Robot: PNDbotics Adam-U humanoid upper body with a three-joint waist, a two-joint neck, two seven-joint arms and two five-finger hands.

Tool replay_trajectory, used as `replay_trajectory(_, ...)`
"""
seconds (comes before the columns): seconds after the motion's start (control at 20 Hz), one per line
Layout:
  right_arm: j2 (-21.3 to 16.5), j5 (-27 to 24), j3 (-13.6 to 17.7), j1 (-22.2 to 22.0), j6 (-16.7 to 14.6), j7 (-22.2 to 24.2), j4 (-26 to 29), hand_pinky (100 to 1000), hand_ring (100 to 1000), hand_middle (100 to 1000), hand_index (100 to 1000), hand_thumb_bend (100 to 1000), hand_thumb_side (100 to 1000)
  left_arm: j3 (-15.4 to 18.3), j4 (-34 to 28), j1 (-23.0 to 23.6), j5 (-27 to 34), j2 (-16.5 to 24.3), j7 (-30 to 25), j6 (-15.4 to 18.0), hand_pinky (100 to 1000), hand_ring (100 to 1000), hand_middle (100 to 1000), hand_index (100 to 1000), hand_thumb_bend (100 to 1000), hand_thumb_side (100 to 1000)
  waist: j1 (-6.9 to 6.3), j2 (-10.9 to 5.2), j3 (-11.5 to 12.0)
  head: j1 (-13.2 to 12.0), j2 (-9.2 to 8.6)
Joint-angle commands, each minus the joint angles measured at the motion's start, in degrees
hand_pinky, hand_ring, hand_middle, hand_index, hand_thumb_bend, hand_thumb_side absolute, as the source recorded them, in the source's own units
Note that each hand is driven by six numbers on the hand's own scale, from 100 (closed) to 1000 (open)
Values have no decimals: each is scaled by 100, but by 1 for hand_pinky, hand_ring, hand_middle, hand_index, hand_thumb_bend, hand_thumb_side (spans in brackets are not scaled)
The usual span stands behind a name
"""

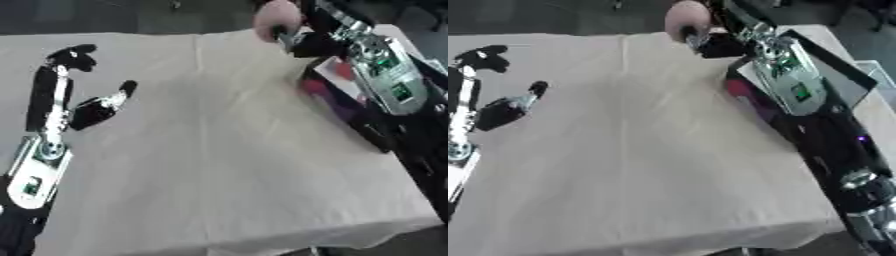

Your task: Pick up the objects with one hand, pass them to the other hand, and then place them into the box on the other side of the table.

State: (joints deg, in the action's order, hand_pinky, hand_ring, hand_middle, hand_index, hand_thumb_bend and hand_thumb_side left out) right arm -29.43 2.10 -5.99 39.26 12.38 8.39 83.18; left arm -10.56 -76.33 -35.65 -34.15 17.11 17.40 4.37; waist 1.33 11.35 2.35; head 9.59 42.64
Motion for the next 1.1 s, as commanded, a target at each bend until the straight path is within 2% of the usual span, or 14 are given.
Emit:
replay_trajectory(0.05,-430,-124,262,-32,-67,-192,-36,1000,886,708,643,100,100,126,-181,-34,136,226,67,-54,772,603,570,795,588,509,-24,-128,-17,91,-61)
replay_trajectory(0.35,-831,-144,577,-342,-89,-570,-232,1000,884,708,645,100,100,210,-293,44,297,310,187,-98,772,598,565,787,583,499,-50,-112,-45,320,-96)
replay_trajectory(0.6,-1090,-34,715,-487,-107,-802,-458,1000,882,718,657,100,100,244,-379,69,372,347,261,-86,771,594,559,782,579,489,-75,-101,-57,465,-147)
replay_trajectory(0.8,-1163,126,741,-493,-153,-858,-781,1000,896,761,702,100,100,262,-430,83,414,345,316,-75,770,593,558,781,577,483,-92,-93,-52,476,-176)
replay_trajectory(1.1,-1173,452,798,-492,-298,-835,-1219,1000,956,864,820,100,100,280,-471,114,450,352,356,-73,770,592,557,779,573,481,-95,-75,-35,450,-193)
